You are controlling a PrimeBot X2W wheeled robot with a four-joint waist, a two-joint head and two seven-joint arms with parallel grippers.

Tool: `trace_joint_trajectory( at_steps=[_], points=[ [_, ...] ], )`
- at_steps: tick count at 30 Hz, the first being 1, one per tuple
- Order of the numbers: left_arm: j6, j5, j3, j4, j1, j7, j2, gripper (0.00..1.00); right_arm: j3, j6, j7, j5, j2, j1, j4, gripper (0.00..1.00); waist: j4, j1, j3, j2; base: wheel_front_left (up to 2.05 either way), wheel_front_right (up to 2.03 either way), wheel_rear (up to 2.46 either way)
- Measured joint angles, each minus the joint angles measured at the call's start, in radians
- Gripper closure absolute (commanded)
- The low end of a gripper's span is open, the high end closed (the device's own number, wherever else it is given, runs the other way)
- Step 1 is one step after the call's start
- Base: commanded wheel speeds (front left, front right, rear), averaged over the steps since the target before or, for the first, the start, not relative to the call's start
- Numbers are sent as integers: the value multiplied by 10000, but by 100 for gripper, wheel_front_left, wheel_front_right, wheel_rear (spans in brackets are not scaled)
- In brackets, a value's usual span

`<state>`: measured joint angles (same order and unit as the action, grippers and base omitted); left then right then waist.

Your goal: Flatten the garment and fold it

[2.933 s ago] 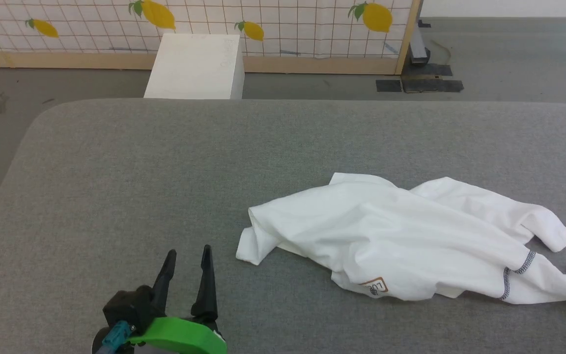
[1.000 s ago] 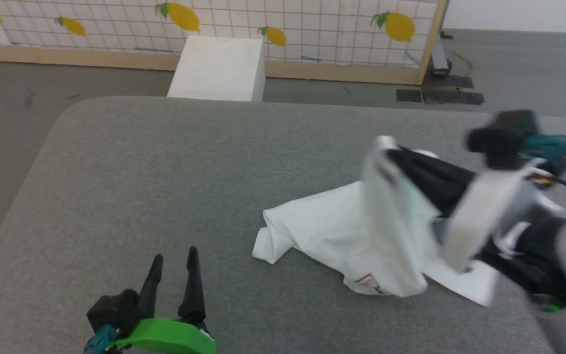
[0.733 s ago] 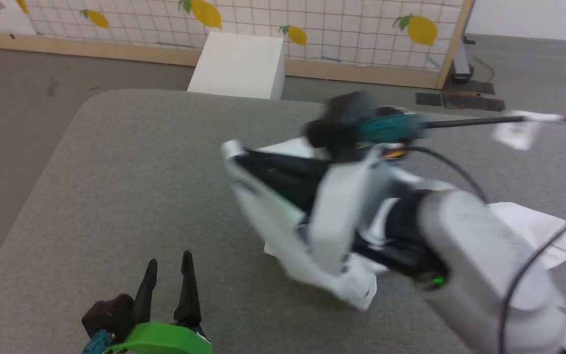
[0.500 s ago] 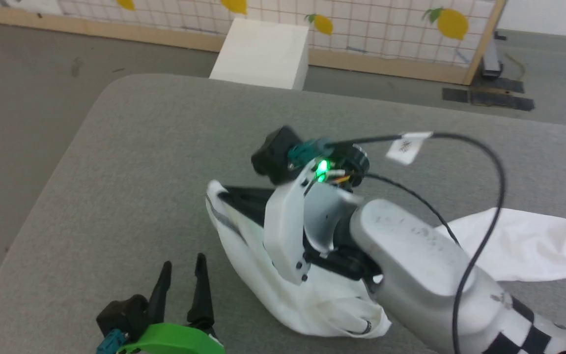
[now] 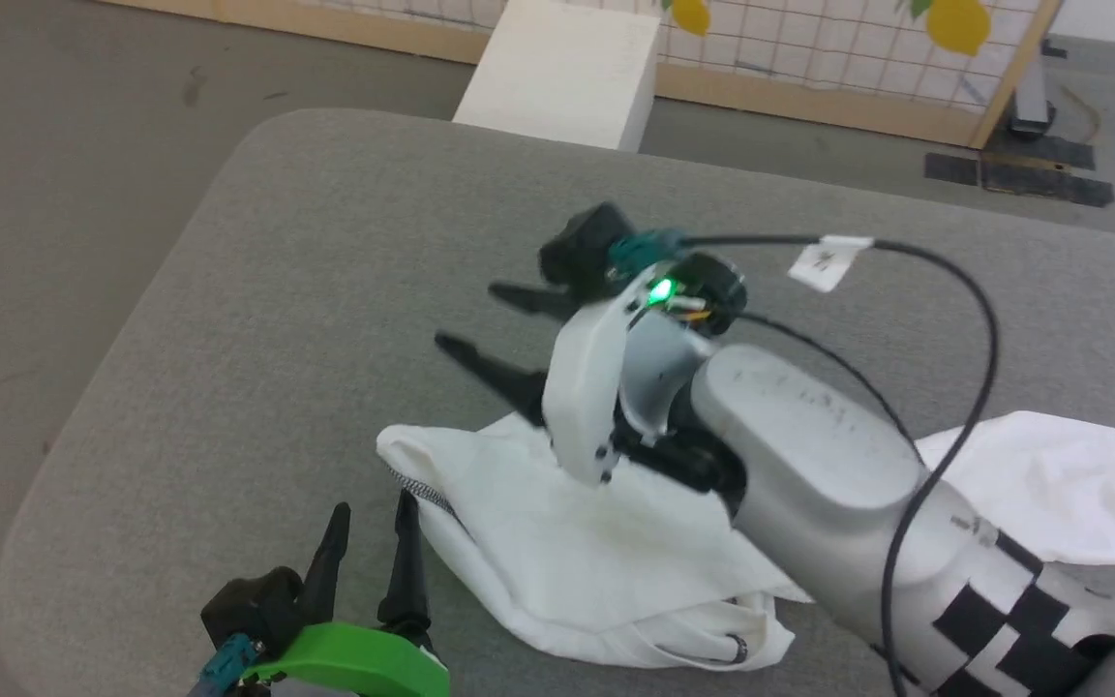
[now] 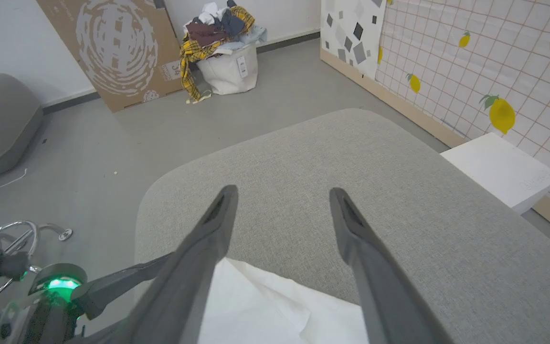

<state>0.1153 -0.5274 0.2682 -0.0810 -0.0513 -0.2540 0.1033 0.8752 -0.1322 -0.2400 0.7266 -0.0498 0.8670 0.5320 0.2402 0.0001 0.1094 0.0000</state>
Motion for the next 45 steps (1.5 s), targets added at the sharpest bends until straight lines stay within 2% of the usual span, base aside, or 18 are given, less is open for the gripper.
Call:
trace_joint_trajectory(
  at_steps=[1, 2, 3, 8, 12, 17, 23, 30, 32, 33, 34, 39, 45],
  points=[
    [-2, 15, -17, 52, 0, 0, 12, 0, -270, 0, 196, 6, -38, 20, -15, 0, -89, 0, -28, 0, 0, 0, 0],
    [-2, 79, -54, 251, -4, -2, 33, 0, -1183, 0, 759, -153, -405, -8, -257, 0, -391, 0, -143, 0, 0, 0, 0],
    [-2, 88, -65, 332, -6, -4, 56, 0, -1584, 0, 978, -349, -631, -81, -401, 0, -507, 0, -187, 0, 0, 0, 0],
    [12, 113, -92, 663, -80, -23, 207, 0, -3827, 2, 1593, -1929, -1779, -1437, -1175, 0, -1019, -1, -357, 1, 0, 0, 0],
    [90, 115, -104, 823, -173, 63, 251, 0, -5327, 2, 541, -2811, -2309, -3415, -1833, 0, -1394, -1, -423, 1, 0, 0, 0],
    [92, 115, -42, 957, -196, 75, 259, 0, -6274, 0, -1429, -3657, -2884, -5024, -2383, 0, -1646, -1, -316, 0, 0, 0, 0],
    [144, 297, 79, 1095, -180, 77, 291, 0, -7334, 2, -2633, -4213, -2897, -5911, -2380, 0, -1450, -1, -68, 1, 0, 0, 0],
    [311, 525, 48, 1432, -176, 125, 431, 0, -7904, 0, -3584, -4683, -2685, -6225, -1478, 0, -871, -1, 174, 0, 0, 0, 0],
    [380, 535, 13, 1542, -174, 142, 476, 0, -8019, 2, -3526, -4759, -2648, -6205, -1411, 62, -721, -1, 248, 1, 0, 0, 0],
    [414, 546, -27, 1603, -174, 142, 508, 0, -8077, 2, -3484, -4796, -2638, -6187, -1375, 85, -650, -1, 292, 0, 0, 0, 0],
    [445, 548, -58, 1649, -174, 142, 531, 0, -8086, 2, -3446, -4821, -2644, -6163, -1352, 100, -598, -1, 327, 0, 0, 0, 0],
    [616, 573, -265, 1864, -182, 140, 627, 0, -8130, 2, -3080, -4890, -2633, -6012, -1262, 100, -428, -1, 425, 0, 0, 0, 0],
    [709, 614, -362, 2046, -198, 165, 859, 0, -8107, 2, -2702, -4853, -2537, -6014, -1267, 100, -564, -1, 241, 1, 0, 0, 0]
  ],
)
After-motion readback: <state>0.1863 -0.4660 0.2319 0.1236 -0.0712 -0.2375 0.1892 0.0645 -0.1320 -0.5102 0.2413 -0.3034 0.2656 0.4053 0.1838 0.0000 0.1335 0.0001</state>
